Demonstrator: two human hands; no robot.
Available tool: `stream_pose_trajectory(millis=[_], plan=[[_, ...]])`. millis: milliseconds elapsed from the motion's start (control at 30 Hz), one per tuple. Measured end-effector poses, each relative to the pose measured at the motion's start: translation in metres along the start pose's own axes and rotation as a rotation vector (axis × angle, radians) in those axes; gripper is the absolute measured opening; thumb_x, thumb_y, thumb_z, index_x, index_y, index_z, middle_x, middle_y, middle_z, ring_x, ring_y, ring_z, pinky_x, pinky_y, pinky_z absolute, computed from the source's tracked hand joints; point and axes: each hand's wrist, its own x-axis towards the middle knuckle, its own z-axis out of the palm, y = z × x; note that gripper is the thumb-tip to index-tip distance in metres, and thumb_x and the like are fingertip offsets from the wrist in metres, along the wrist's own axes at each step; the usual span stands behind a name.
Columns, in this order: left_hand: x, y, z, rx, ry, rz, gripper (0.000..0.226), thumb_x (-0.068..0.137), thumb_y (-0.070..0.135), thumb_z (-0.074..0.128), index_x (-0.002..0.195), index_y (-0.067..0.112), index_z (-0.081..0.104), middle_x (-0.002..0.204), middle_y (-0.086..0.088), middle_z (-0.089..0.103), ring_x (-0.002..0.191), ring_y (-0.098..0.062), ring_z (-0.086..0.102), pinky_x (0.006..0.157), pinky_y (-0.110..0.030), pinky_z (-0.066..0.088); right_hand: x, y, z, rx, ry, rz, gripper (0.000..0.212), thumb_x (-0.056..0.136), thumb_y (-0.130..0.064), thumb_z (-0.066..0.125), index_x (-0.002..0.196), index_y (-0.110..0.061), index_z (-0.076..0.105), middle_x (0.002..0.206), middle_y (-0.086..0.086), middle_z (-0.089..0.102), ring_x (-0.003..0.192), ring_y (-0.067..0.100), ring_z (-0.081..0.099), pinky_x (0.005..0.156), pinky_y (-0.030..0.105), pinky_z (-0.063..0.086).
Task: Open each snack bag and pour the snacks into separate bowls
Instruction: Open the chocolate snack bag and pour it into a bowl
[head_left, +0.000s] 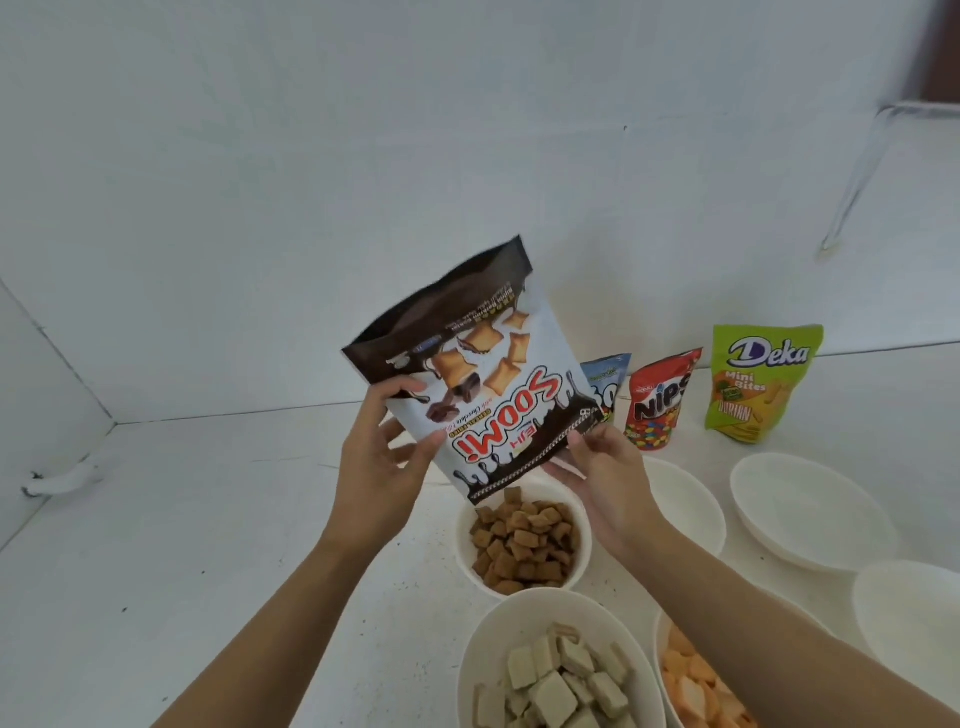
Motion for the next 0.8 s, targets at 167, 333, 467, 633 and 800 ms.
stream_pose_trajectory(millis=[167,333,467,633,800], plan=[[-0.012,-0.013,0.0,-0.041,-0.056,-0.1,0.056,0.085,0.007,0.075,0.13,0.025,0.047,0.118,0.04,0.056,0.111,-0.012,0.068,0.071,-0.031,0.063,-0.001,0.01,-0.008,-0.08,0.025,0.202,0.011,0.103,0.0,0.047,0.095,-0.005,0.053,0.111,0.019,0.073,0.097,0.03,0.072,0.082,0.04,0.059],[-0.003,-0.002,-0.005,-0.086,-0.002,-0.09,0.064,0.08,0.006,0.08,0.13,0.032,0.049,0.123,0.039,0.054,0.109,-0.01,0.07,0.069,-0.029,0.062,-0.001,0.001,0.004,-0.065,0.043,0.076,0.016,0.104,-0.003,0.046,0.09,-0.008,0.05,0.112,0.019,0.071,0.1,0.031,0.07,0.085,0.044,0.059],[-0.006,-0.005,-0.005,-0.047,-0.059,-0.126,0.07,0.08,0.006,0.081,0.128,0.043,0.045,0.118,0.038,0.055,0.107,-0.01,0.071,0.07,-0.029,0.062,-0.003,0.003,0.004,-0.14,0.109,0.141,0.017,0.104,-0.004,0.046,0.089,-0.011,0.051,0.109,0.012,0.071,0.094,0.023,0.069,0.078,0.039,0.057],[-0.007,-0.001,-0.005,-0.064,-0.049,-0.069,0.089,0.079,0.004,0.081,0.132,0.056,0.032,0.128,0.047,0.04,0.121,-0.01,0.062,0.075,-0.026,0.061,-0.007,0.003,0.011,-0.066,0.049,0.081,0.012,0.106,-0.003,0.041,0.1,-0.004,0.052,0.11,0.015,0.071,0.101,0.028,0.07,0.085,0.044,0.059],[-0.013,0.003,0.011,-0.231,0.029,-0.099,0.104,0.075,-0.008,0.081,0.139,0.049,0.024,0.125,0.043,0.045,0.122,0.002,0.059,0.075,-0.032,0.062,-0.011,0.009,0.015,-0.022,0.054,0.072,0.012,0.105,-0.002,0.041,0.096,-0.006,0.049,0.114,0.018,0.069,0.104,0.031,0.07,0.086,0.047,0.06]])
